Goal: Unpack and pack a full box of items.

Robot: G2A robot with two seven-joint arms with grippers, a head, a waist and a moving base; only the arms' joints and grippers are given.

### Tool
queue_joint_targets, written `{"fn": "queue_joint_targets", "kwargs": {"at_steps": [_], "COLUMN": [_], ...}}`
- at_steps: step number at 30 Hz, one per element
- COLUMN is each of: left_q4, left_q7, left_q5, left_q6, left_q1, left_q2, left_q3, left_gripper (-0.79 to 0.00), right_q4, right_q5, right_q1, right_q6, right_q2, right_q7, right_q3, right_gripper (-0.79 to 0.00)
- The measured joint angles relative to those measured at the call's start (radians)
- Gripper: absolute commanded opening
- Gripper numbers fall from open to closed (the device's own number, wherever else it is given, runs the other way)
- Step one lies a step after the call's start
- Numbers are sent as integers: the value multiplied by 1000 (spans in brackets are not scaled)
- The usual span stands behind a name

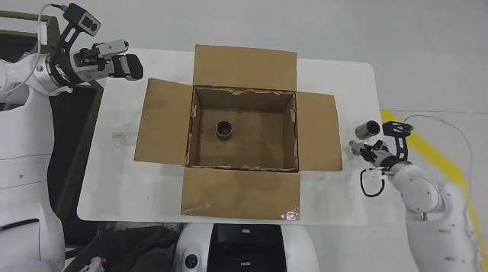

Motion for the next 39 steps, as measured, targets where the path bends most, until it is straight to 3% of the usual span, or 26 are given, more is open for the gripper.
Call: {"fn": "queue_joint_targets", "kwargs": {"at_steps": [8, 12, 15, 20, 28, 39], "left_q4": [0, 0, 0, 0, 0, 0], "left_q7": [0, 0, 0, 0, 0, 0], "left_q5": [0, 0, 0, 0, 0, 0], "left_q6": [0, 0, 0, 0, 0, 0], "left_q1": [0, 0, 0, 0, 0, 0], "left_q2": [0, 0, 0, 0, 0, 0], "left_q3": [0, 0, 0, 0, 0, 0], "left_gripper": [0, 0, 0, 0, 0, 0], "right_q4": [33, 55, 69, 76, 35, -137], "right_q5": [-14, -9, -11, -11, -15, 40], "right_q1": [19, 37, 46, 51, 25, -101], "right_q6": [20, 36, 44, 53, 75, 124], "right_q2": [3, 5, 6, 8, 13, 14], "right_q7": [12, 18, 20, 22, 15, -42], "right_q3": [-27, -38, -42, -48, -44, 7], "right_gripper": [-179, -252, -403, -585, -770, -785]}}
